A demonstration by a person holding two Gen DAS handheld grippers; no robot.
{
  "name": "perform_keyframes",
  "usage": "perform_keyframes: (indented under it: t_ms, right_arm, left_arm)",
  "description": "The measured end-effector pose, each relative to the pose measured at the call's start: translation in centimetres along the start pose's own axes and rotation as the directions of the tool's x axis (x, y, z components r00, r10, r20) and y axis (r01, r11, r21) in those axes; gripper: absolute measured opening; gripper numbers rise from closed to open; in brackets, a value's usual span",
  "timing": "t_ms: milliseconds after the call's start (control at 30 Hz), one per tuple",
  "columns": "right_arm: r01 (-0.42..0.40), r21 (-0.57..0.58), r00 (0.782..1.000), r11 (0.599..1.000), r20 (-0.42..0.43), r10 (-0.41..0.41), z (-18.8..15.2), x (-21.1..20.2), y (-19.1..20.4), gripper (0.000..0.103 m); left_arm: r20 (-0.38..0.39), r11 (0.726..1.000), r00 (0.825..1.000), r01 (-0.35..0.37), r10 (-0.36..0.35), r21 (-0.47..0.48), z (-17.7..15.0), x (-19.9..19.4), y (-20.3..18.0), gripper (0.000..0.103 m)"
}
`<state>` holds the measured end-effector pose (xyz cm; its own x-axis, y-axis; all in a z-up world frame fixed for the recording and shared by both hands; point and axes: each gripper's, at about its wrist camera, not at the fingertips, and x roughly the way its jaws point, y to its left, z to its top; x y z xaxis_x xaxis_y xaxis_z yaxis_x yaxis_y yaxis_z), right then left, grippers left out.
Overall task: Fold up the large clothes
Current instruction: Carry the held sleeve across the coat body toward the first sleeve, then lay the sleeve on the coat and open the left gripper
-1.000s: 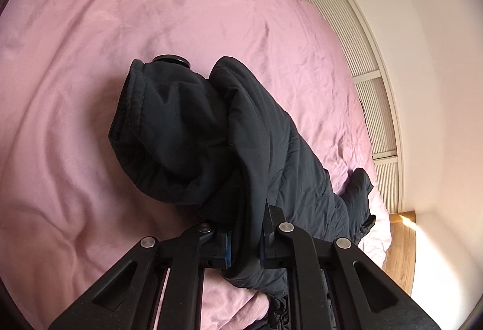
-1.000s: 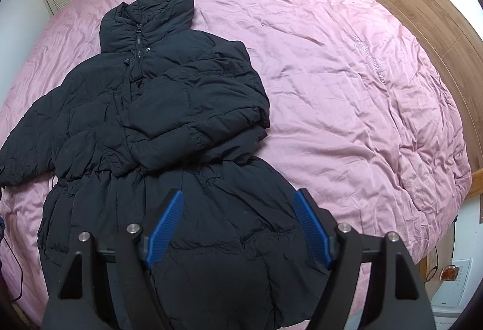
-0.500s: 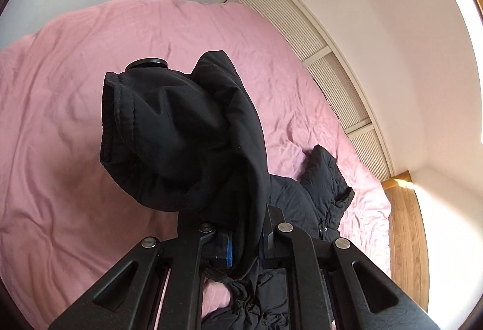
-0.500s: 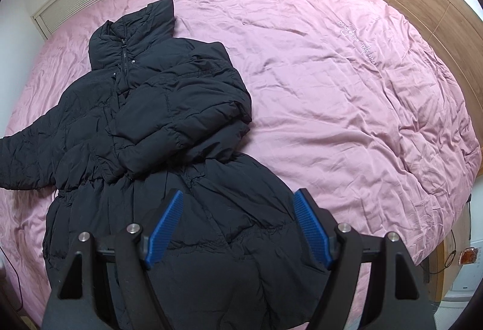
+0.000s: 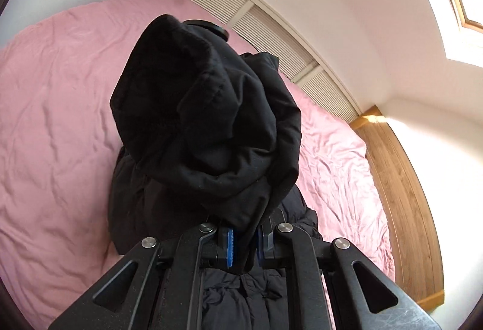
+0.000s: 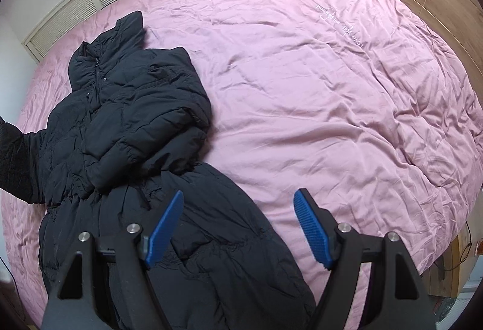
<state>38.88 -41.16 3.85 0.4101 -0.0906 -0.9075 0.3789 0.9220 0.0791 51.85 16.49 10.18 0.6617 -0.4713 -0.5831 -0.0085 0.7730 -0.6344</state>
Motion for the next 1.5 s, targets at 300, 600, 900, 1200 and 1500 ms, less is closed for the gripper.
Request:
perform_keyframes:
  t_ms: [300, 600, 900, 1200, 1500]
  right_arm:
    - [0.016, 0.024, 1.0, 1.0, -0.007, -0.016, 0.1, 0.7, -3.8, 0.075]
    - [0.016, 0.026, 0.999, 1.0, -0.039, -0.015, -0.5, 2.4, -5.2, 0.075]
    - [-0.003, -0.005, 0.999, 1.0, -0.052, 0.003, 0.1, 3.7, -4.2, 0.075]
    - [-0.053, -0.085, 0.997, 0.995, -0.061, 0.048, 0.6, 4.4, -0.1, 0.075]
    - [-0.101, -0.199, 0.994, 0.975, -0.051, 0.092, 1.1, 4.0, 6.0, 0.075]
  left_arm:
    - [-0.18, 0.995, 0.984, 0.01, 0.008, 0.099, -5.6, 7.7, -4.1, 0.01]
    - [-0.311, 0.986, 0.945, -0.049, 0.097, 0.159, -12.0, 11.9, -4.7, 0.01]
    - [-0.367, 0.967, 0.908, -0.123, 0.201, 0.224, -15.9, 12.7, -3.1, 0.01]
    - [-0.374, 0.967, 0.908, -0.104, 0.187, 0.231, -17.1, 11.4, -3.0, 0.023]
    - [-0.391, 0.975, 0.913, -0.03, 0.117, 0.221, -17.1, 7.5, -2.4, 0.042]
